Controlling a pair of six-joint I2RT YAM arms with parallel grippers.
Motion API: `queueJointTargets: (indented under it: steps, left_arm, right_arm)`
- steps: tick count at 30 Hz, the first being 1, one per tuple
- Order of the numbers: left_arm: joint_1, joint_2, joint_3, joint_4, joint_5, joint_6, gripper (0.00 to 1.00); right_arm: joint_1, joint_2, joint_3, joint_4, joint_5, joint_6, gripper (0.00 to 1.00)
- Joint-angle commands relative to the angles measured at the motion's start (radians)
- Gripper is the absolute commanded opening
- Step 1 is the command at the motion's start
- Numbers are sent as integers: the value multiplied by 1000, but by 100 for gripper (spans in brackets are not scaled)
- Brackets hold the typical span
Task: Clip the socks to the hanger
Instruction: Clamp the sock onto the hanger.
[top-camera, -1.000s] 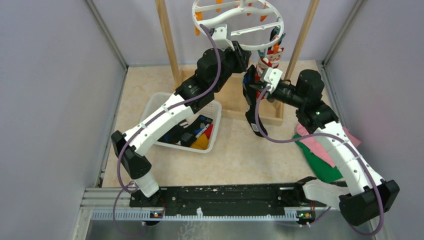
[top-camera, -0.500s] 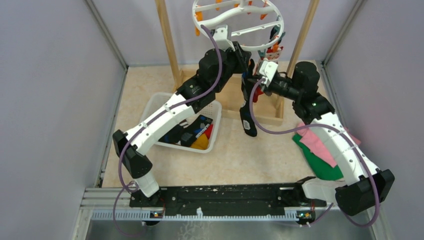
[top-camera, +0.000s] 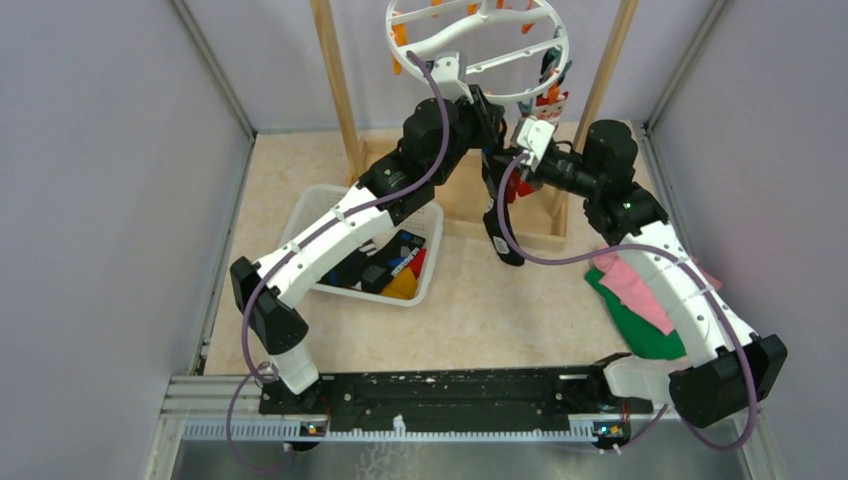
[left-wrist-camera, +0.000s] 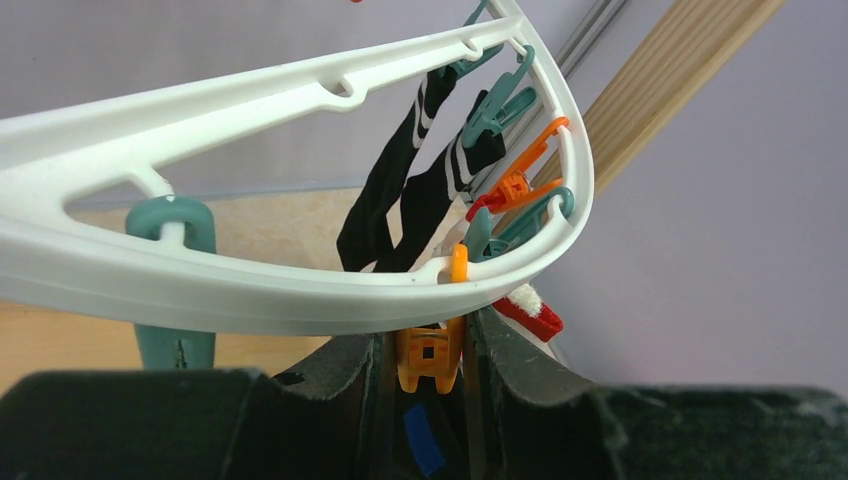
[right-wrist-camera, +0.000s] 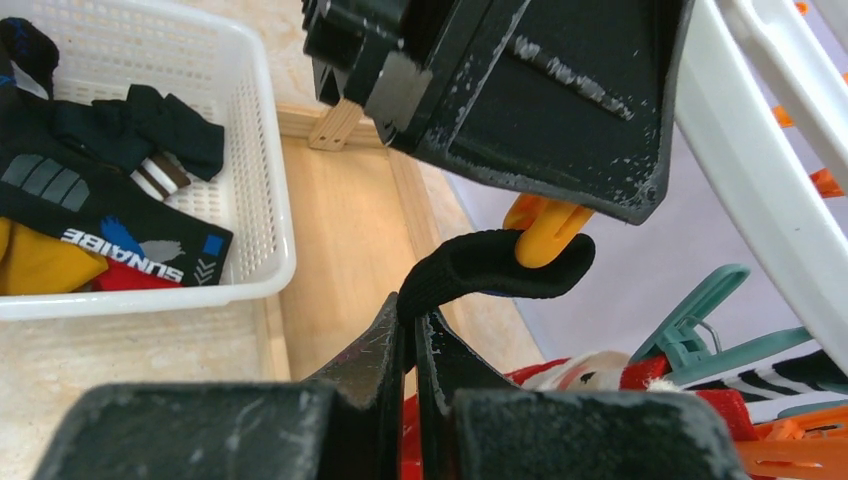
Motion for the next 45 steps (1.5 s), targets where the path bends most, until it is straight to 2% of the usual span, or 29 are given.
queueJointTargets:
  steps: [1, 16, 17, 23, 26, 30, 37, 43, 45]
  left_arm:
    - [1, 6, 38, 22, -1, -8, 0]
    - [1, 12, 38, 22, 1, -21, 1]
    - [1, 10, 38, 20, 0, -23, 4]
    - [1, -3, 26, 22, 1, -36, 36]
    - [1, -14, 11, 34, 5, -41, 47]
    - [0, -29, -8, 42, 8, -49, 58]
    - [1, -119, -95, 53, 29, -75, 70]
    - [1, -262, -245, 79, 177, -35, 88]
    - [1, -317, -300, 74, 218, -13, 98]
  right_arm:
    - [-8, -2, 63, 58, -16, 12, 0]
    - [-8, -4, 73, 90, -15, 35, 0]
    - [-8, -4, 72, 91, -13, 37, 0]
    - [-9, -4, 67, 93, -6, 42, 0]
    - [-9, -6, 63, 93, -4, 43, 0]
    - [-8, -9, 57, 93, 1, 48, 0]
    - [-10, -28, 40, 98, 10, 54, 0]
    - [-39, -51, 4, 119, -8, 117, 0]
    - [-72, -57, -1, 130, -28, 170, 0]
